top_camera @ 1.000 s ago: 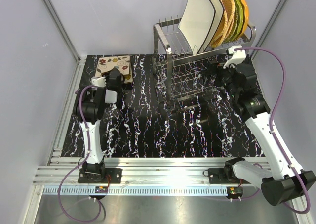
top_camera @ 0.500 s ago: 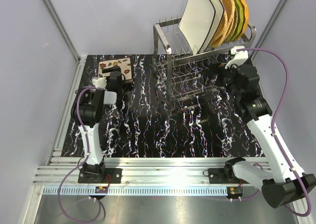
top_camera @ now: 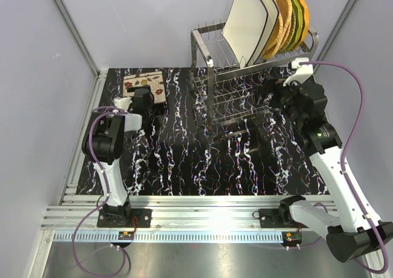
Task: Unload the plates from the dish rack
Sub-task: Place the plate on the table
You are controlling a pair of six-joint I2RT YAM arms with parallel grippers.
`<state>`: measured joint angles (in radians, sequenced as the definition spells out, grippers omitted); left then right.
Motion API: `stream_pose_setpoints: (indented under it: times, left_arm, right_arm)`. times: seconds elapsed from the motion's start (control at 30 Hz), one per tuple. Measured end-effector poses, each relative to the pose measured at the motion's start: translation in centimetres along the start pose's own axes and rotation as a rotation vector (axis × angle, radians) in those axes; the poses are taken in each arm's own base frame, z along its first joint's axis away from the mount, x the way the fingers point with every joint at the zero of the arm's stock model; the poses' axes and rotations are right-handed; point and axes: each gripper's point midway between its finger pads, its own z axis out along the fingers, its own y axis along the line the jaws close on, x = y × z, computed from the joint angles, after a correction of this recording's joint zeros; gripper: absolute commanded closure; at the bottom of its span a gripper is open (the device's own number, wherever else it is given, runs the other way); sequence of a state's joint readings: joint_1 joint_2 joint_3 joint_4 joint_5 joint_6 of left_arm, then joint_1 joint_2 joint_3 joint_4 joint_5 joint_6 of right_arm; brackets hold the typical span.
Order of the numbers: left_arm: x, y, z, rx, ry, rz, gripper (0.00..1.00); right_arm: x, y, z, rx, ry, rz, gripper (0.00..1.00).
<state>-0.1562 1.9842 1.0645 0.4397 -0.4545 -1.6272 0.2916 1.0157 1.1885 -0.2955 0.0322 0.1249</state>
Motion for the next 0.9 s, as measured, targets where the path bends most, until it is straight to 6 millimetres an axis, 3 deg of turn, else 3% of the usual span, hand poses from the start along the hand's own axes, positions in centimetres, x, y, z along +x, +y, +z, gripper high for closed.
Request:
stream_pose_setpoints:
  times: [0.3,0.47,0.9]
  left_arm:
    - [0.6,1.2,0.0,-0.146,0.090,-0.002,0.01]
    - [0.4,0.4,0.6,-0.251,0.127,0.001,0.01]
    - [-0.7,1.7,2.6,-0.433,0.161,0.069,0.01]
  right_arm:
    - [-0.8,0.1,-0.8,-0.005,-0.025,0.005,0.00]
    - [-1.0,0.3,-1.1,-0.013,-0.032,0.006,0.00]
    - [-1.0,0.5,-1.1,-0.023,-0.031,0.004,0.00]
